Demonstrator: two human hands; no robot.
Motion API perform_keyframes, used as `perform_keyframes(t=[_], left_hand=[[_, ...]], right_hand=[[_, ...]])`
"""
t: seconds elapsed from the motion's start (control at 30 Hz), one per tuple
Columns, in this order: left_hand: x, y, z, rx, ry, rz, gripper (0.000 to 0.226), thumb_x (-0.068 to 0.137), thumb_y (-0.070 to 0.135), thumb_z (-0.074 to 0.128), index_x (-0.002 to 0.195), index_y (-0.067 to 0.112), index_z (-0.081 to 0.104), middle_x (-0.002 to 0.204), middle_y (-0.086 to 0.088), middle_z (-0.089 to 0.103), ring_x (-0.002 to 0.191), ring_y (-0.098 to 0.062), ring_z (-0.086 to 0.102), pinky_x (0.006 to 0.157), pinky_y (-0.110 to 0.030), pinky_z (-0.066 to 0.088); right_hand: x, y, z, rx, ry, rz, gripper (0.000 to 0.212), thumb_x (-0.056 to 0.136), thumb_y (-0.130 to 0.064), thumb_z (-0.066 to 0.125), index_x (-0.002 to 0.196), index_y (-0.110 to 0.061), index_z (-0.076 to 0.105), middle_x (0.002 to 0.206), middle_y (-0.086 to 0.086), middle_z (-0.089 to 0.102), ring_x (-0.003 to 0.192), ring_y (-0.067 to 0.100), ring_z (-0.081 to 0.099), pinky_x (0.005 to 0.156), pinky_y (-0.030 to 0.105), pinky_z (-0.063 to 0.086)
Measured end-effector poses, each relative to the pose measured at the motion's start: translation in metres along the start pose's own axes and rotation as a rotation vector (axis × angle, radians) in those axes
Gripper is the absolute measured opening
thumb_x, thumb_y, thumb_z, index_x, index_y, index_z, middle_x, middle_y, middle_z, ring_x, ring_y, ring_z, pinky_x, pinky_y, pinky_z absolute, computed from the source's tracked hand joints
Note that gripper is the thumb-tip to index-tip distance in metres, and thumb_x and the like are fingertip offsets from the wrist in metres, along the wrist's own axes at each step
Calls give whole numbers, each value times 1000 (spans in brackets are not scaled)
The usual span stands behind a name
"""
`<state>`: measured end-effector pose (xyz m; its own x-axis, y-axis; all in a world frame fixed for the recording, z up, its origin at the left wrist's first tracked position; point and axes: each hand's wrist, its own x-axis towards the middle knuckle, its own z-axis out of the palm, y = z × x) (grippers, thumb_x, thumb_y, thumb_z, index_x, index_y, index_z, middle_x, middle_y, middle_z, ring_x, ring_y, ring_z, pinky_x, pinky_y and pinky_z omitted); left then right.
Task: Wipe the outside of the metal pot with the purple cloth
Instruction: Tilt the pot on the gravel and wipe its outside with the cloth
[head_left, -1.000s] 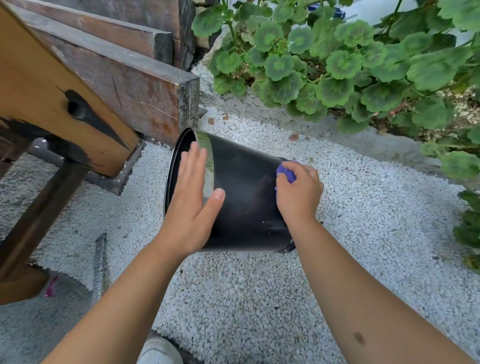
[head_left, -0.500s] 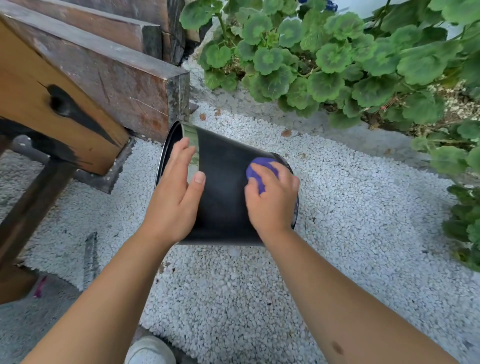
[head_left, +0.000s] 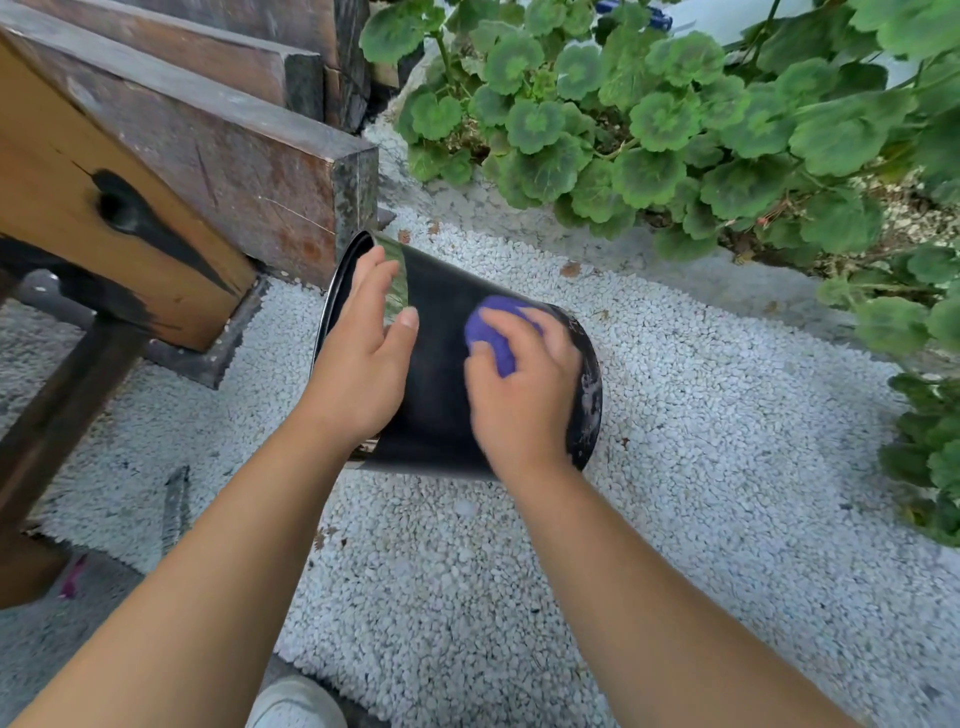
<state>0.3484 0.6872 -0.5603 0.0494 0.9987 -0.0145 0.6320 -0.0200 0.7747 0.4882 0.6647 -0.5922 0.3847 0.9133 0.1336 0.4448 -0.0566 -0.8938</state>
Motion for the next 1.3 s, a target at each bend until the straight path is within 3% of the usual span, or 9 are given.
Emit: perform_keyframes(t=[0.3, 0.53, 0.7, 0.83, 0.93, 1.0, 1.07, 1.23, 1.3], left_hand=[[0, -1, -1, -77, 5, -33, 62, 96, 46, 29, 150, 16, 28, 151, 21, 12, 131, 27, 6, 102, 3, 8], [1, -4, -2, -82, -5, -48, 62, 96, 46, 30, 153, 20, 25, 157, 21, 11, 139, 15, 6, 99, 7, 6], [-3, 5, 2, -39, 39, -27, 57, 95, 46, 38, 148, 26, 35, 156, 21, 24, 142, 7, 20, 110, -11, 17], [-26, 11, 7, -79, 415, -74, 29, 90, 48, 46, 108, 34, 64, 91, 31, 67, 87, 10, 61, 81, -20, 49], [-41, -2, 1, 50, 187, 20, 58, 87, 49, 46, 143, 35, 44, 101, 15, 71, 92, 4, 62, 76, -22, 49], [-51, -11, -4, 10, -117, 50, 82, 85, 53, 49, 153, 40, 5, 158, 2, 31, 140, -7, 35, 98, -26, 45], [-58, -11, -6, -72, -285, 48, 94, 85, 54, 54, 148, 47, -15, 162, 20, -9, 149, -4, 9, 107, -24, 37], [-38, 5, -20, -263, -183, -180, 99, 82, 52, 55, 154, 32, -10, 139, 46, 4, 126, 31, 16, 102, 1, 18], [-24, 9, -34, -273, -175, -316, 101, 77, 64, 55, 152, 41, -10, 144, 42, 4, 131, 20, 19, 106, -10, 17]], right_hand=[[-18, 2, 7, -163, -67, -261, 27, 82, -22, 66, 108, -21, 73, 119, 9, 60, 105, 36, 49, 95, 35, 41], [-7, 75, -16, -321, 30, 136, 32, 84, -30, 63, 116, -23, 68, 130, 9, 53, 114, 34, 44, 96, 50, 43], [-7, 89, -20, -147, 89, 307, 33, 87, -24, 65, 119, -22, 65, 134, 3, 44, 124, 28, 42, 102, 37, 37], [-5, 90, -24, -68, 68, 370, 33, 87, -24, 66, 120, -22, 65, 135, 0, 41, 123, 24, 44, 105, 39, 39], [-3, 91, -28, -58, 44, 394, 31, 87, -23, 66, 119, -22, 65, 130, -4, 41, 121, 22, 46, 104, 36, 40], [4, 91, -34, -15, 54, 427, 28, 87, -20, 66, 115, -22, 67, 124, -6, 42, 114, 16, 51, 99, 27, 41], [14, 89, -41, -1, 38, 449, 27, 86, -19, 67, 112, -24, 67, 121, -5, 46, 104, 11, 53, 92, 19, 38], [44, 68, -49, -27, -63, 415, 23, 82, -19, 65, 101, -32, 67, 110, -9, 59, 90, 1, 56, 83, 13, 40], [59, 56, -51, -28, -127, 393, 21, 80, -17, 64, 89, -35, 67, 90, -17, 64, 73, -10, 58, 63, 0, 36]])
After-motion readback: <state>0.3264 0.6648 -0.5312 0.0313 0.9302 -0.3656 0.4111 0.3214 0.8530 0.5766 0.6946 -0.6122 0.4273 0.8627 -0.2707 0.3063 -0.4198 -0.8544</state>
